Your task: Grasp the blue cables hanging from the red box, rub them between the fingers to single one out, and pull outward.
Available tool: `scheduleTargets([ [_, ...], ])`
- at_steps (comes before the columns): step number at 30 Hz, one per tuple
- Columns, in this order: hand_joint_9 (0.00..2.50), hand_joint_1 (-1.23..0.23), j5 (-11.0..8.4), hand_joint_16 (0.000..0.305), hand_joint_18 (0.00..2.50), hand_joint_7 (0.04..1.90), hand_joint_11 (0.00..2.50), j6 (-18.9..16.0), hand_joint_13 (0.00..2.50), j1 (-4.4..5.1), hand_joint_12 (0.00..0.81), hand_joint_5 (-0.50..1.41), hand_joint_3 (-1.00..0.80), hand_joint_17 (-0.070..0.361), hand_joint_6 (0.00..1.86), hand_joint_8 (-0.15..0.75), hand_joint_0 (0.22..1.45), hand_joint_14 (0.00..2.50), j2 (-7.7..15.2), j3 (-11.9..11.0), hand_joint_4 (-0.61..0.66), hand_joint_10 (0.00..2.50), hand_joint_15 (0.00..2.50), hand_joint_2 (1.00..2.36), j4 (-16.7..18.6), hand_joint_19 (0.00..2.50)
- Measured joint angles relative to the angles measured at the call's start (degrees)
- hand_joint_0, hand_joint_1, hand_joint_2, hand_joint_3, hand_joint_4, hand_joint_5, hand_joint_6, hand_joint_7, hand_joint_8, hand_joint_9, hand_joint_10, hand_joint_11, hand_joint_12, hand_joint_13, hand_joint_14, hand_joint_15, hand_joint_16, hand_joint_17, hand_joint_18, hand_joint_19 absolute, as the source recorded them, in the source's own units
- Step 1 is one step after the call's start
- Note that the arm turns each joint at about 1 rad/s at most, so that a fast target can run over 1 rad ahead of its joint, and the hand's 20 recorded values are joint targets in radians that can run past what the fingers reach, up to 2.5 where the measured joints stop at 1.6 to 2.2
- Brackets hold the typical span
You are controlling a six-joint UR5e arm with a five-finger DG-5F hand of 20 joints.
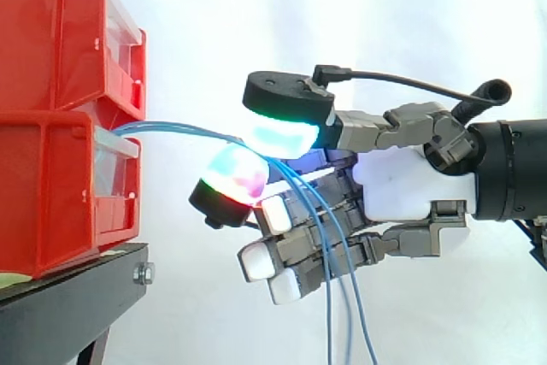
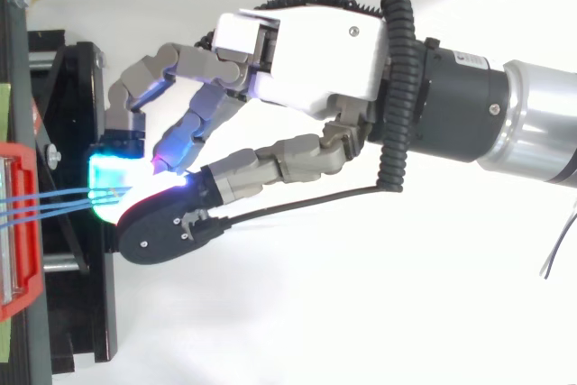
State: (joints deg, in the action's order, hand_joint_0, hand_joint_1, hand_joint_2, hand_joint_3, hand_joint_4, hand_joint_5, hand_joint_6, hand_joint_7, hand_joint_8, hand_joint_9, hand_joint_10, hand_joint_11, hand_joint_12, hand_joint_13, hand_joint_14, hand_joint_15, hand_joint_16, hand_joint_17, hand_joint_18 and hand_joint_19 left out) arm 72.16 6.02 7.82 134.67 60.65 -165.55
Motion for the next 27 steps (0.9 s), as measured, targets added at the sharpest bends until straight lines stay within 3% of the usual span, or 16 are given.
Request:
scheduleTargets([
  [8, 1.08, -0.89, 0.0, 0.045, 0.78, 0.97, 0.68, 0.03, 0.91, 0.0, 0.339, -0.17, -0.24, 0.102, 0.93, 0.292, 0.71, 0.02, -0.03, 0.0, -0.05, 0.02, 0.53, 1.02, -0.03, 0.55],
  [17, 1.06, -0.91, 0.0, 0.044, 0.8, 0.87, 0.68, 0.02, 0.91, 0.0, 0.325, -0.18, -0.5, 0.1, 0.94, 0.274, 0.77, 0.02, -0.03, 0.0, -0.02, 0.02, 0.53, 1.0, -0.03, 0.54],
  [19, 1.07, -0.89, 0.0, 0.044, 0.8, 0.87, 0.68, 0.02, 0.92, 0.0, 0.327, -0.17, -0.5, 0.1, 0.92, 0.274, 0.71, 0.02, -0.03, 0.0, 0.05, 0.02, 0.54, 1.0, -0.03, 0.55],
  [27, 1.12, -0.74, 0.0, 0.048, 0.81, 0.89, 0.68, 0.0, 0.93, 0.0, 0.35, -0.16, -0.5, 0.108, 0.91, 0.297, 0.55, 0.02, -0.14, 0.0, 0.08, 0.02, 0.55, 1.0, -0.09, 0.59],
])
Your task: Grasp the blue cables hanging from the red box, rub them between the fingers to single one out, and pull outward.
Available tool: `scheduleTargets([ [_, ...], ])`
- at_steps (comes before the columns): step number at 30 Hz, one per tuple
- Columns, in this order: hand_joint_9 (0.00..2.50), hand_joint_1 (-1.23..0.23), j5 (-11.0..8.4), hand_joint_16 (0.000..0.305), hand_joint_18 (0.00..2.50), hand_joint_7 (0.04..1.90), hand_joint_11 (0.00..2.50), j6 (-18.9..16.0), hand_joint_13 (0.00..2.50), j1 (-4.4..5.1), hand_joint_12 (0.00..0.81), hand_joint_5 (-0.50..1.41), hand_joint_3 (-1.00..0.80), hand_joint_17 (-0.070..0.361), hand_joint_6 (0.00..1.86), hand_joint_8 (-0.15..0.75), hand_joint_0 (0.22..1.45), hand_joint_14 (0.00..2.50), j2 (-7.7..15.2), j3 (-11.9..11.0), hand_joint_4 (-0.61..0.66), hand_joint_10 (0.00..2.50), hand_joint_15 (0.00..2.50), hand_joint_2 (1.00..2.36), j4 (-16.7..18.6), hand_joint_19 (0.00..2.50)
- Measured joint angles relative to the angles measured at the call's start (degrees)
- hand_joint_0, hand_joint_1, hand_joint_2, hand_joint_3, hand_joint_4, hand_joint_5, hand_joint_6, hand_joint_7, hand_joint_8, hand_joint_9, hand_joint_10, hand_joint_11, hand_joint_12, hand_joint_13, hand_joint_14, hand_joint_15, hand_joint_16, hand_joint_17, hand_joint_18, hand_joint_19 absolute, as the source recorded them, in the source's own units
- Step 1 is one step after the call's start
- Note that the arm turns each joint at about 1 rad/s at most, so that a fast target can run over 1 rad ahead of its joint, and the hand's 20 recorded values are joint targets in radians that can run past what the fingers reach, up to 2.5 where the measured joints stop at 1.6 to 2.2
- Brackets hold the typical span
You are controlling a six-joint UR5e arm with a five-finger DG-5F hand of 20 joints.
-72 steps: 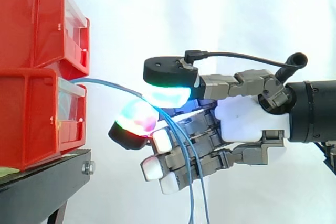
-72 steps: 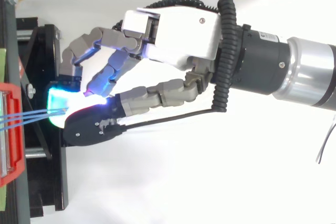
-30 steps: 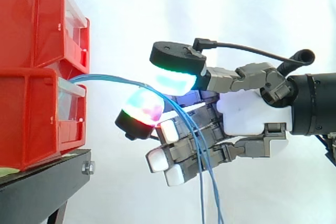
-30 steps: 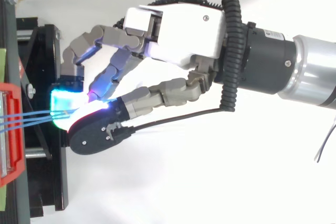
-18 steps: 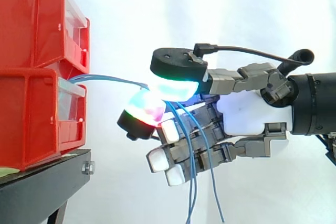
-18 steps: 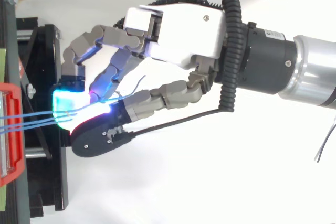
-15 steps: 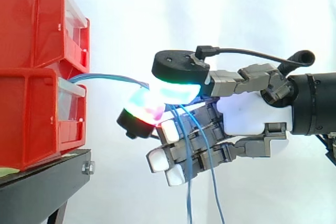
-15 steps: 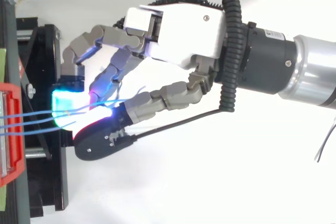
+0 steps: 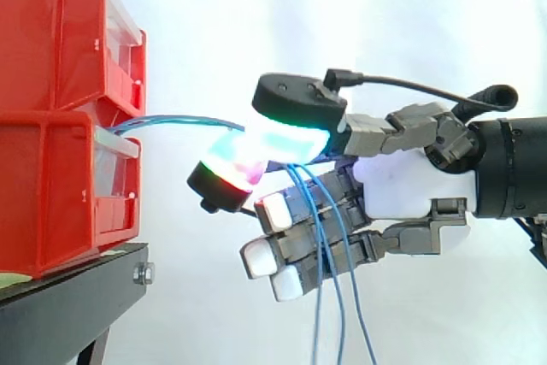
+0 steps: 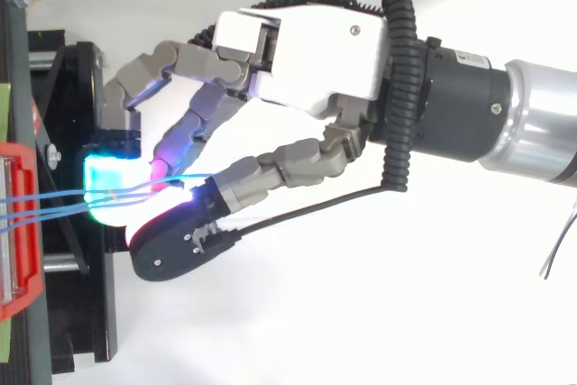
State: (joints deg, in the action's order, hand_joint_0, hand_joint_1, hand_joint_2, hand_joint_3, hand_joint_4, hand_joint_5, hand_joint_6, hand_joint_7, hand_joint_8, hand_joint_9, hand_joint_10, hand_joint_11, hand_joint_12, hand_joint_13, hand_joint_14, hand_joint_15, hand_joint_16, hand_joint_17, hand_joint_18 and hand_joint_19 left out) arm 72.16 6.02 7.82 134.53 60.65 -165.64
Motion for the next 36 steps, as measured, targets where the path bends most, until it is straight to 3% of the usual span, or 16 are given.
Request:
scheduleTargets([
  [14, 1.12, -0.56, 0.0, 0.05, 0.8, 0.89, 0.66, 0.01, 0.94, -0.01, 0.357, -0.16, -0.5, 0.112, 0.87, 0.297, 0.55, 0.02, -0.47, 0.0, 0.09, 0.02, 0.57, 1.0, -1.19, 0.62],
  [23, 1.11, -0.76, 0.0, 0.047, 0.79, 0.93, 0.67, 0.12, 0.93, 0.0, 0.349, -0.16, -0.4, 0.107, 0.87, 0.293, 0.62, 0.02, -0.48, 0.0, 0.08, 0.02, 0.56, 1.01, -1.44, 0.62],
  [30, 1.1, -0.84, -0.03, 0.048, 0.82, 0.98, 0.68, 0.04, 0.94, 0.0, 0.349, -0.16, -0.21, 0.108, 0.91, 0.296, 0.65, 0.02, -0.5, 0.0, 0.0, 0.02, 0.55, 1.01, -1.59, 0.59],
  [33, 1.08, -0.89, -0.06, 0.046, 0.81, 0.99, 0.69, 0.01, 0.93, 0.0, 0.336, -0.17, -0.23, 0.105, 0.92, 0.287, 0.69, 0.02, -0.61, 0.0, -0.04, 0.02, 0.55, 1.02, -1.69, 0.59],
  [36, 1.06, -0.89, -0.04, 0.046, 0.81, 0.9, 0.68, -0.02, 0.92, -0.02, 0.336, -0.17, -0.37, 0.103, 0.92, 0.277, 0.72, 0.02, -0.68, 0.0, -0.01, 0.02, 0.55, 1.01, -1.82, 0.57],
])
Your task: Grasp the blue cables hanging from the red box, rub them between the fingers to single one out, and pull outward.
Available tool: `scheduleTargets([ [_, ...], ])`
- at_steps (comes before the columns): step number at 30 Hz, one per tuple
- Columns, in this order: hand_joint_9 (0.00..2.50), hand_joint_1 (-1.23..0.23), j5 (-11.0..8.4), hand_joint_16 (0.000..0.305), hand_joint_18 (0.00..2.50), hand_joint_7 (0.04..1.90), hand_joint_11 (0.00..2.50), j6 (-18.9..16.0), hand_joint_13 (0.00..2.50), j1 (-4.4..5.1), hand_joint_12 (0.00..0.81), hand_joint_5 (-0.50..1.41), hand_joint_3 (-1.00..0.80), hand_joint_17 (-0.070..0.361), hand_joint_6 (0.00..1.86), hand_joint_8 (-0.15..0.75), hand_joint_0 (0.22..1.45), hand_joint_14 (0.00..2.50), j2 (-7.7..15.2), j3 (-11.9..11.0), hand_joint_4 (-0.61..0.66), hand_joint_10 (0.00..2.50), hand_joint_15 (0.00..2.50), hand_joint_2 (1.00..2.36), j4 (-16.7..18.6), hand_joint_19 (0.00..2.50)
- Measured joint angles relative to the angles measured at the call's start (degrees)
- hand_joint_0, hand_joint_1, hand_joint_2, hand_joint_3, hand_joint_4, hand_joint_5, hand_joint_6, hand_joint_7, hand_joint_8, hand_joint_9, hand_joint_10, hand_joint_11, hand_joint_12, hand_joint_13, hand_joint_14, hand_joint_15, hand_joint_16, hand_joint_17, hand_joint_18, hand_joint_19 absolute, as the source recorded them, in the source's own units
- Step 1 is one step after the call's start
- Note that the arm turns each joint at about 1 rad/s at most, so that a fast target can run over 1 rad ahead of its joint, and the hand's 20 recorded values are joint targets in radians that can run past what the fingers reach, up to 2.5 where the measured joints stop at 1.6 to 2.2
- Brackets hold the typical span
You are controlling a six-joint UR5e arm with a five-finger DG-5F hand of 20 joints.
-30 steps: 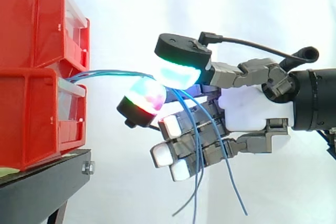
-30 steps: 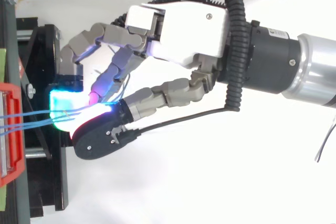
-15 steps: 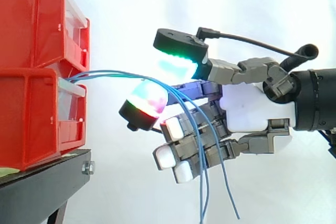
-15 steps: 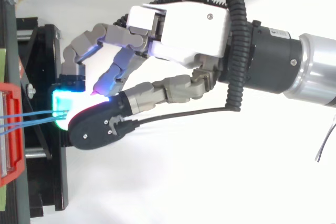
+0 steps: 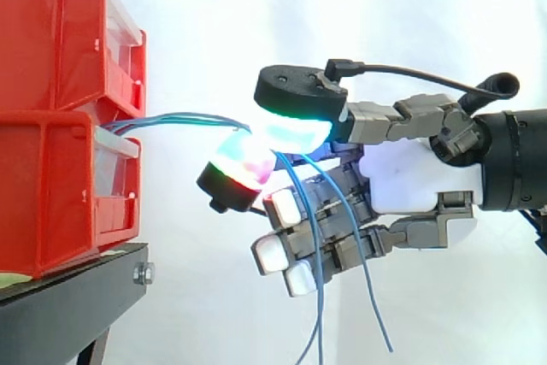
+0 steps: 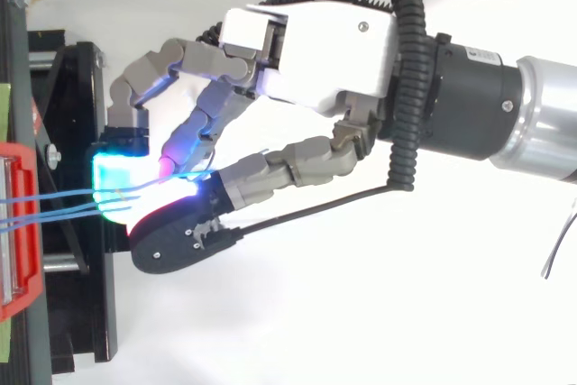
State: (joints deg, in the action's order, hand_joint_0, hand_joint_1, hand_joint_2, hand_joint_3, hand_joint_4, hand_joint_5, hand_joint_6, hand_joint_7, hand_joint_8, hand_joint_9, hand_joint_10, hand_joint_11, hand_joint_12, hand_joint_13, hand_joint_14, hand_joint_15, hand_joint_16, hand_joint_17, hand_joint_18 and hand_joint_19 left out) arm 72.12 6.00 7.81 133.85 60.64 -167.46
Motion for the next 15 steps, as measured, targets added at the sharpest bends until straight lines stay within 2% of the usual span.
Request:
scheduleTargets([
  [2, 1.07, -0.89, 0.02, 0.045, 0.8, 0.88, 0.68, -0.01, 0.92, 0.01, 0.332, -0.17, -0.5, 0.102, 0.92, 0.274, 0.7, 0.02, 0.0, 0.0, 0.04, 0.02, 0.56, 1.0, -0.15, 0.58],
  [9, 1.08, -0.74, 0.03, 0.05, 0.79, 0.88, 0.67, -0.05, 0.9, 0.01, 0.359, -0.16, -0.5, 0.113, 0.9, 0.296, 0.52, 0.02, -0.25, 0.0, 0.08, 0.02, 0.56, 1.0, -1.67, 0.61],
  [15, 1.1, -0.66, 0.04, 0.051, 0.78, 0.9, 0.65, -0.04, 0.9, 0.02, 0.363, -0.16, -0.5, 0.115, 0.88, 0.302, 0.52, 0.02, -0.32, 0.0, 0.09, 0.02, 0.56, 1.0, -2.0, 0.62],
])
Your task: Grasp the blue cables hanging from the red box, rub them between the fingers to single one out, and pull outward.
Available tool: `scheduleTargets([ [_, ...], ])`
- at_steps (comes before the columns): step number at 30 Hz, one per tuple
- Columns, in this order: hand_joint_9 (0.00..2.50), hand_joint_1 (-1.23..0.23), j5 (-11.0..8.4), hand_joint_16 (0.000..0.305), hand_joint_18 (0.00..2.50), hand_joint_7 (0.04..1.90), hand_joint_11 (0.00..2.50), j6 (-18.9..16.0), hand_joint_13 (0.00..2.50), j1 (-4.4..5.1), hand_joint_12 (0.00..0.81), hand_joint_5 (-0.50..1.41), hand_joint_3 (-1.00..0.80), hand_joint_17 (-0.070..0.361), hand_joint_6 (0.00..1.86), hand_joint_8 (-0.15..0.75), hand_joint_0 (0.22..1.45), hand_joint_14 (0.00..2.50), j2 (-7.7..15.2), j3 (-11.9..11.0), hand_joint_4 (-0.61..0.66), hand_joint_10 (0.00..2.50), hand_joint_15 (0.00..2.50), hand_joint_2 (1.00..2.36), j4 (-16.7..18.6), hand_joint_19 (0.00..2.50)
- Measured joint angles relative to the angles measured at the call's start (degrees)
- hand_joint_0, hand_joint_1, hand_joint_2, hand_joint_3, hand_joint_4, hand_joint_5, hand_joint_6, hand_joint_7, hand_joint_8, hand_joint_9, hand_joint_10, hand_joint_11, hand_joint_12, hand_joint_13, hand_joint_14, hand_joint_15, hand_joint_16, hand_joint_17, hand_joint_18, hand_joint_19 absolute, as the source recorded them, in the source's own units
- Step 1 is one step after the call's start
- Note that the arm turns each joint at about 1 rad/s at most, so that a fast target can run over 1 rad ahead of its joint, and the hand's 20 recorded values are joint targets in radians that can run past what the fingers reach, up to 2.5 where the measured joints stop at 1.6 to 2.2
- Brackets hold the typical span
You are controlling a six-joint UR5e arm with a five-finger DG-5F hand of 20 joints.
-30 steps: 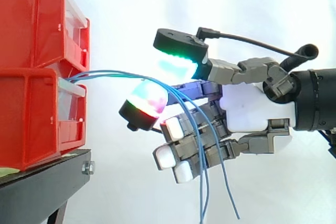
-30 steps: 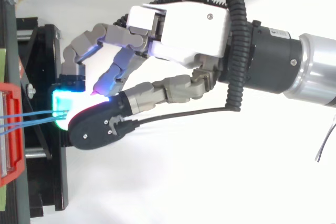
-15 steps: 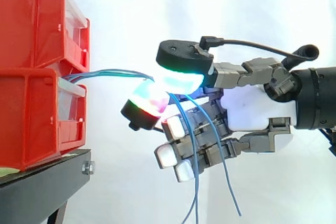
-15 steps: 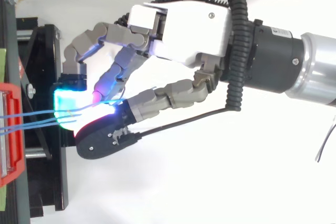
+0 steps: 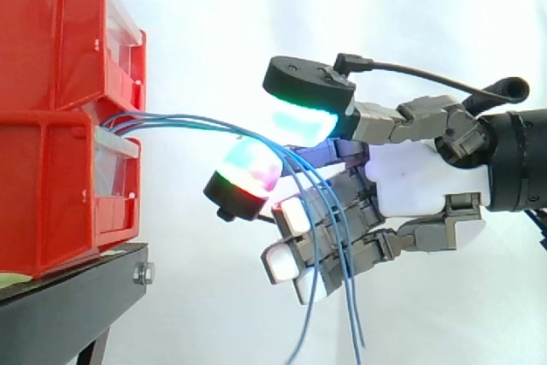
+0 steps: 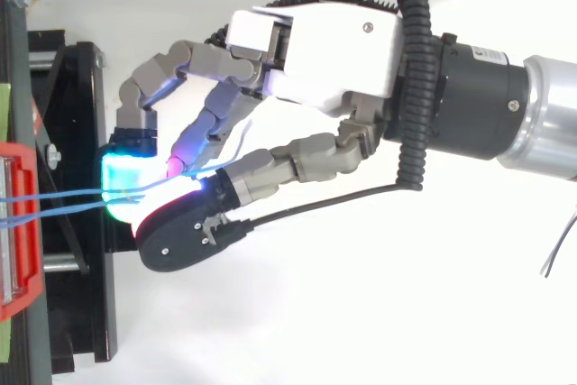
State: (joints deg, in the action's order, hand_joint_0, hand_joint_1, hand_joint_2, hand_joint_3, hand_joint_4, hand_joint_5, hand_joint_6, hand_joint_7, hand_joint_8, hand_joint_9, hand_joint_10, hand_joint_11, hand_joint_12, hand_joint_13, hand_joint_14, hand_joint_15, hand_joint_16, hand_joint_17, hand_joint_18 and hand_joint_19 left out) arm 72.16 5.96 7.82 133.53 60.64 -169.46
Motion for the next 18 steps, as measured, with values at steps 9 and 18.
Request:
scheduleTargets([
  [9, 1.1, -0.7, 0.0, 0.05, 0.79, 0.95, 0.66, 0.02, 0.91, 0.08, 0.358, -0.15, -0.29, 0.111, 0.88, 0.303, 0.61, 0.02, -0.02, 0.0, 0.07, 0.02, 0.56, 1.01, 0.0, 0.62],
  [18, 1.06, -0.87, -0.01, 0.046, 0.8, 0.99, 0.68, 0.02, 0.9, 0.13, 0.346, -0.17, -0.18, 0.104, 0.91, 0.293, 0.67, 0.02, -0.01, 0.0, -0.03, 0.02, 0.55, 1.02, 0.01, 0.58],
])
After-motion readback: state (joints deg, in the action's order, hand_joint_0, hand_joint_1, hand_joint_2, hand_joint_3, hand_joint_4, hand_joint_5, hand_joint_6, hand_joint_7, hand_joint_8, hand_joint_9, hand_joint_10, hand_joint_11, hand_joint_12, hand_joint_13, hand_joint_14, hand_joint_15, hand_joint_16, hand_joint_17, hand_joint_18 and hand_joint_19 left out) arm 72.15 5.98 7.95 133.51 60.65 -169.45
